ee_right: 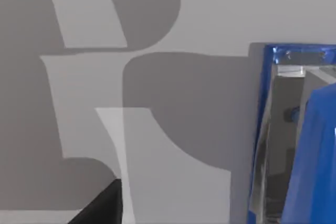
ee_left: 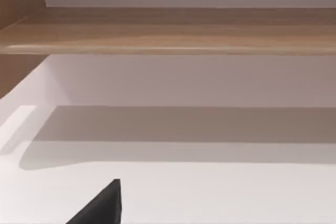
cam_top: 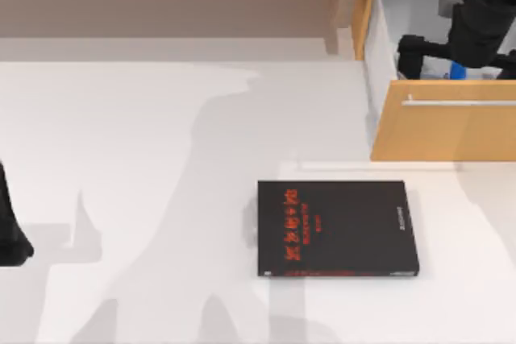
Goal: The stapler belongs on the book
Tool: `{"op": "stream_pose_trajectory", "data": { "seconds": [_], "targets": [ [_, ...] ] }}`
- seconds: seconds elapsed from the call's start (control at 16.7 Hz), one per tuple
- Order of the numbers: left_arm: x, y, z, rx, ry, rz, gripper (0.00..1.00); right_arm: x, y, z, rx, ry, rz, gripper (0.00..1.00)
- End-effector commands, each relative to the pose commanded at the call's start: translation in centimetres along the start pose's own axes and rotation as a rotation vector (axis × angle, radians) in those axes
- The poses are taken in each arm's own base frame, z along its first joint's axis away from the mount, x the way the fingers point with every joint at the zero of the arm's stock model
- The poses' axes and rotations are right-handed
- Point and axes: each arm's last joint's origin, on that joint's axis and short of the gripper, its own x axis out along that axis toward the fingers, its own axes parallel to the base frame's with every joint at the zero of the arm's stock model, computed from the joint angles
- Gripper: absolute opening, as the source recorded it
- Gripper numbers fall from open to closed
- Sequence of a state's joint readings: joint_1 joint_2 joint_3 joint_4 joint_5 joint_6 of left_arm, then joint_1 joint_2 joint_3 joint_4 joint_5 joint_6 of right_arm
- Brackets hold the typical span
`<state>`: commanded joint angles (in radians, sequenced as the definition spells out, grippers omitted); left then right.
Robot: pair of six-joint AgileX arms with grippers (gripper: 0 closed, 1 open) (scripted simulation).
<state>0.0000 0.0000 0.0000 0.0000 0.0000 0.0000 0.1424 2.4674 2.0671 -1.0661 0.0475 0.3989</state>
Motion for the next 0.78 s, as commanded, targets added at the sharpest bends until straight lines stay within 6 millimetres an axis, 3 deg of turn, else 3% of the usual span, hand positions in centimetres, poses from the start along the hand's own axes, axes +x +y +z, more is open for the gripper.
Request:
{"op": "stream_pose_trajectory", "data": {
  "seconds": [0.72,0.78],
  "targets": [
    [0.0,0.0,0.0,0.0,0.0,0.0,1.0,0.0,0.0,0.0,0.0,0.0,0.0,0.02],
    [0.0,0.0,0.0,0.0,0.0,0.0,1.0,0.0,0.0,0.0,0.0,0.0,0.0,0.0]
  ]
}}
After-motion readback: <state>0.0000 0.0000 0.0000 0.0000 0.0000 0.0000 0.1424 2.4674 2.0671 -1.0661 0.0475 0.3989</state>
